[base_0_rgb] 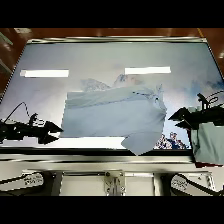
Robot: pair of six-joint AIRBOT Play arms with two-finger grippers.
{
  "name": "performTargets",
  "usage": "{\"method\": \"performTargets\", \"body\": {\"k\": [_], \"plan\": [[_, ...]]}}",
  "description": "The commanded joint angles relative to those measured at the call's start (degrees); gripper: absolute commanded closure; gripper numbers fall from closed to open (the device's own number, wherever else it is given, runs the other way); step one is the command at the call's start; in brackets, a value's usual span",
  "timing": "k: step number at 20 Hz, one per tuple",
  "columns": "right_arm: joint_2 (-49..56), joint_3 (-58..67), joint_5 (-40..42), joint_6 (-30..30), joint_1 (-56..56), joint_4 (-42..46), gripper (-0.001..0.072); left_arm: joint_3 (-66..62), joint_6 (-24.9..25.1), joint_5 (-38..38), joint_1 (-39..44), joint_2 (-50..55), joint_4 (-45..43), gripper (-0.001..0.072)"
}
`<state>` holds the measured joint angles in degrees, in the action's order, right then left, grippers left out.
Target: Fold the shirts.
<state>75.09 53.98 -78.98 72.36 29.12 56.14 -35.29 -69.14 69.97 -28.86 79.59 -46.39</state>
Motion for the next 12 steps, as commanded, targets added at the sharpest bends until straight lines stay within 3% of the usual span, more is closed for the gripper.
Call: {"method": "performTargets", "body": {"k": [1, 5, 7, 8, 12], "plan": [[-0.02, -0.07, 0.24, 0.00, 0.04, -0.13, 0.0088, 0.33, -0.07, -3.48, 3.93, 2.99, 2.32, 0.0052], [-0.02, -0.09, 0.17, 0.37, 0.04, 2.01, 0.0087, 0.31, -3.37, -8.28, 6.69, 3.98, 3.17, 0.0503], [-0.02, -1.40, 0.31, 1.79, 0.04, 6.32, 0.0087, 0.31, -3.78, -8.72, 6.62, 3.98, 3.15, 0.0545], [-0.02, -2.91, 0.42, 1.95, 0.04, 7.28, 0.0087, 0.31, -3.34, -8.28, 6.62, 3.93, 3.15, 0.0669], [0.20, -11.63, 4.85, 1.36, 0.04, 3.63, 0.0087, 0.31, -2.32, -7.61, 6.62, 3.21, 3.10, 0.0671]]}}
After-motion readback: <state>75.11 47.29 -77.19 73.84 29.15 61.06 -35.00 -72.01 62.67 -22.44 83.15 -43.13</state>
